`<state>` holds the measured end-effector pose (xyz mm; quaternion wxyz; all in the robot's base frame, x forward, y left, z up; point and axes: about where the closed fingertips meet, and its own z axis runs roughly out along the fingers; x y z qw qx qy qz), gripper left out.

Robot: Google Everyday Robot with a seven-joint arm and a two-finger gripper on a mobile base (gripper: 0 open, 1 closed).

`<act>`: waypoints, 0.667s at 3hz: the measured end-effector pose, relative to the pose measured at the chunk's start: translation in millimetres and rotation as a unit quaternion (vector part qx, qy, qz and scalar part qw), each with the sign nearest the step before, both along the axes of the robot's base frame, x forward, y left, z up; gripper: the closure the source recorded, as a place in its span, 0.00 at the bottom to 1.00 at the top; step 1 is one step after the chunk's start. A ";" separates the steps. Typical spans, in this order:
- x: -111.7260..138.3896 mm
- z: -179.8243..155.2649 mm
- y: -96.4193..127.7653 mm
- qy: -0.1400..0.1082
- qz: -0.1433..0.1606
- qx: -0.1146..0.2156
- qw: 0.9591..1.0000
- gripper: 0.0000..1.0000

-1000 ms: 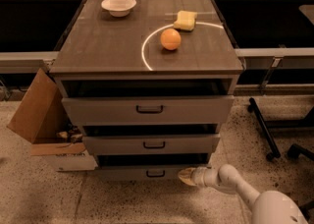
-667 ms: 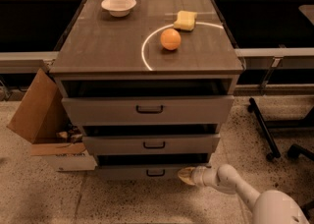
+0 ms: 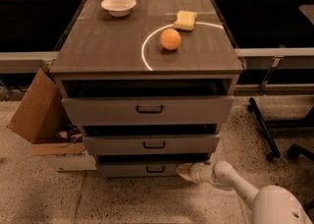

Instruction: Close bottom drawer

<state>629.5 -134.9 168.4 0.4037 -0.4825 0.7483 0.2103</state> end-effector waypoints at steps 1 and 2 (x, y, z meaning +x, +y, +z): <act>3.0 -0.8 -0.5 0.003 0.003 0.005 1.000 1.00; -26.0 13.1 -18.1 0.010 0.044 0.018 0.999 1.00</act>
Offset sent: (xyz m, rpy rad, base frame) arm -0.0419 -0.0276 0.0229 0.0678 0.0231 0.1449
